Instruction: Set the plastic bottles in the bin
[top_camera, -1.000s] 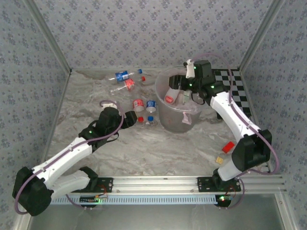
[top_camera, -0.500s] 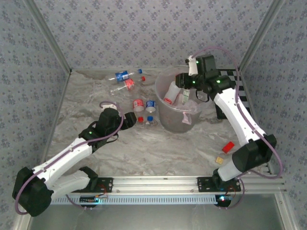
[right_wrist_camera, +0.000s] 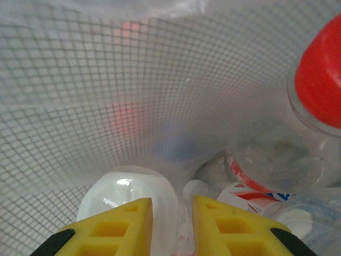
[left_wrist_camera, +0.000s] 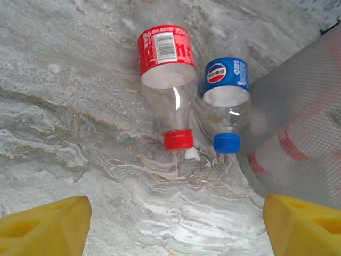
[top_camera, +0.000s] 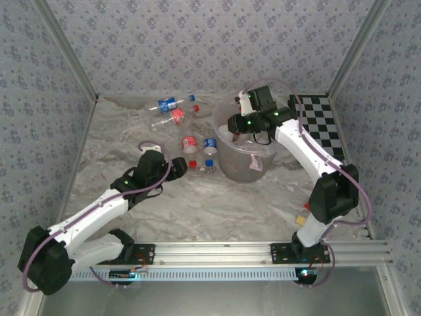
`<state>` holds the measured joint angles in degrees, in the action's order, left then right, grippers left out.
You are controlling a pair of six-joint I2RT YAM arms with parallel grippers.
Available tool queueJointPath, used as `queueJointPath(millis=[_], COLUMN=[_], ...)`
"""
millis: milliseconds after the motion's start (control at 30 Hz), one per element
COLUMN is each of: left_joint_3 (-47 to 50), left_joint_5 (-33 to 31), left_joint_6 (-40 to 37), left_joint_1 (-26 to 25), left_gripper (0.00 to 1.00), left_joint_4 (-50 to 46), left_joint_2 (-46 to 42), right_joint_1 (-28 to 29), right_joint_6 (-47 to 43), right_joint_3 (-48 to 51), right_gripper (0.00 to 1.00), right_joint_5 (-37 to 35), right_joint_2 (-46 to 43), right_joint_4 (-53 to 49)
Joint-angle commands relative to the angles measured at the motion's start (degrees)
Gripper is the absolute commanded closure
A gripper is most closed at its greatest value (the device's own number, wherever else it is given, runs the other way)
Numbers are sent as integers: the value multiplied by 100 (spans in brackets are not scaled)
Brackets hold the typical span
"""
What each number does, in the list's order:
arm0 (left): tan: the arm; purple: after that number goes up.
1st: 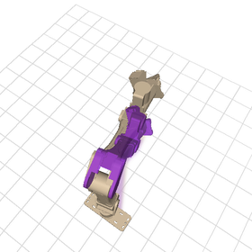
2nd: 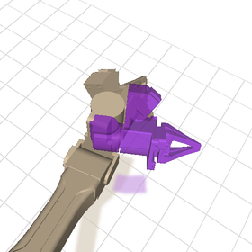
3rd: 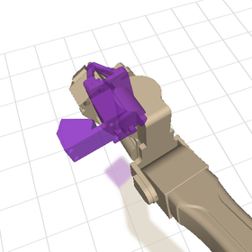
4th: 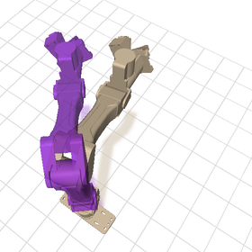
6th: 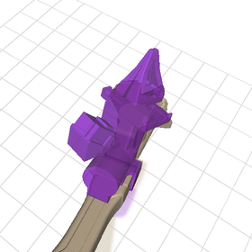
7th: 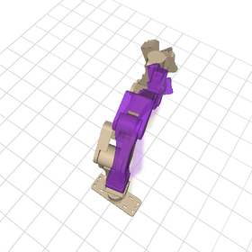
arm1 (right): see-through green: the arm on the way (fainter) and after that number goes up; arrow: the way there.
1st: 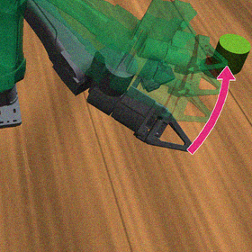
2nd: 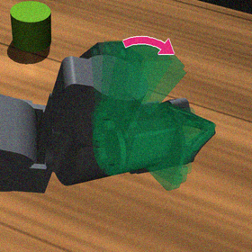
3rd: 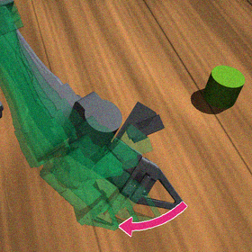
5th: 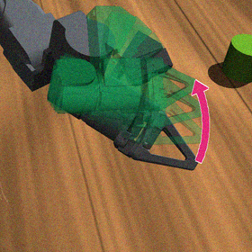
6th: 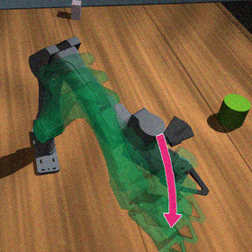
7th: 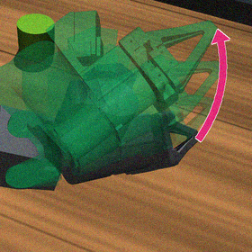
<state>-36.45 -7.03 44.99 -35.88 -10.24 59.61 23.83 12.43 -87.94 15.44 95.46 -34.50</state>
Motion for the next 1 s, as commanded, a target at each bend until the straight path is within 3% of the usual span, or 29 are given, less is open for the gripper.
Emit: queueJointPath(millis=[0, 267, 500, 700, 967], left_joint_3=[-214, -556, -1116, -1787, -2681], left_joint_5=[139, 507, 788, 1194, 1105], left_joint_6=[-114, -142, -278, -384, -863], left_joint_1=[88, 254, 555, 828, 811], left_gripper=[17, 18, 22, 28, 14], left_joint_4=[175, 544, 556, 622, 69], left_joint_2=[230, 973, 1798, 2789, 3926], right_joint_1=[-142, -577, -1247, -1345, -1433], right_joint_6=[12, 139, 448, 672, 713], right_joint_3=[-101, -889, -320, 464, 966], right_gripper=[72, 47, 42, 41, 37], right_joint_5=[0, -109, 141, 271, 150], right_joint_2=[-64, -827, -1853, -2656, -3416], right_joint_4=[-328, -812, -752, -725, -1042])
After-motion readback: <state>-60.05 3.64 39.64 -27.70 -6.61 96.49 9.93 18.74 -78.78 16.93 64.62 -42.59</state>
